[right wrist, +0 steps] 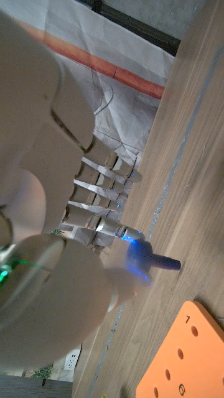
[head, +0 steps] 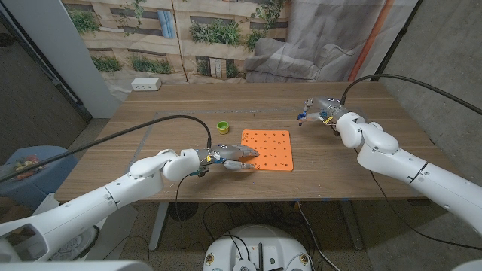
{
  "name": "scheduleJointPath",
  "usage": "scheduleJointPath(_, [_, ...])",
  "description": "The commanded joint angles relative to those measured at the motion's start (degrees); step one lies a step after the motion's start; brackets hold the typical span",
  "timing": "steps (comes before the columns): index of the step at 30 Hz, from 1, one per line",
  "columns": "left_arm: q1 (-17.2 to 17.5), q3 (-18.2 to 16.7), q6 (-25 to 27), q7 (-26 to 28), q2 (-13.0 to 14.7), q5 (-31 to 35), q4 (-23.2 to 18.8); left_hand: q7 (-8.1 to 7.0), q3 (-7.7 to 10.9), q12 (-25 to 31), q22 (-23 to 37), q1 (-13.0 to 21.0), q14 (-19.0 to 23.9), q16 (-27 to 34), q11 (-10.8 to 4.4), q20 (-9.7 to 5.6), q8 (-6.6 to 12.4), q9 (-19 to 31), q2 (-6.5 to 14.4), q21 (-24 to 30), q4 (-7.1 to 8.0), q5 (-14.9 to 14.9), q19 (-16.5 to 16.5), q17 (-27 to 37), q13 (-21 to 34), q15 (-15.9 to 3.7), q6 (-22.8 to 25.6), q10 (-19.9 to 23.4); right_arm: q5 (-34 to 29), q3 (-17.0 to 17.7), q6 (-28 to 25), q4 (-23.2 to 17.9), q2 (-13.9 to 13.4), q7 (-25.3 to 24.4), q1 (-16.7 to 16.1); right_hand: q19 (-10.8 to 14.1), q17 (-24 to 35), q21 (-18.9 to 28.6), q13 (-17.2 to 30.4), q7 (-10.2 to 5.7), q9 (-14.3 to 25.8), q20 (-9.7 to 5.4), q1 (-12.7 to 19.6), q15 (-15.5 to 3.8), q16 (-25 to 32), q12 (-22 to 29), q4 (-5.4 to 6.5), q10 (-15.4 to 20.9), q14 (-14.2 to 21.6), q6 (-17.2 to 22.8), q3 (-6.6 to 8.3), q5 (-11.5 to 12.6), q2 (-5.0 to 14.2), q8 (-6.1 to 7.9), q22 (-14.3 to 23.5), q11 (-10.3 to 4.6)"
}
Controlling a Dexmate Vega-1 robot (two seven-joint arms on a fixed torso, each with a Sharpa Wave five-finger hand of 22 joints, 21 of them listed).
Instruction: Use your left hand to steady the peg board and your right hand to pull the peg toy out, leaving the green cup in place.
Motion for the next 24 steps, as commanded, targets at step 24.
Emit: scheduleJointPath(24, [1.56, -2.34, 2.57, 3.52, 1.06, 1.86, -2.50, 0.07, 0.47, 0.49, 0.10, 0.08, 1.55, 0.48, 1.14, -8.67, 0.19, 0.25, 4.11, 0.17, -0.45, -0.11, 0.89, 0.61, 1.54, -3.90, 1.01, 1.94, 0.37, -3.88, -6.23, 9.64, 3.16, -2.01, 3.32, 0.43, 0.30, 0.10, 0.14, -4.08, 0.28, -0.26, 1.21, -2.12, 0.10, -0.12, -0.36, -0.37, 0.51, 2.81, -0.47, 0.24, 1.39, -0.30, 0.09, 0.22])
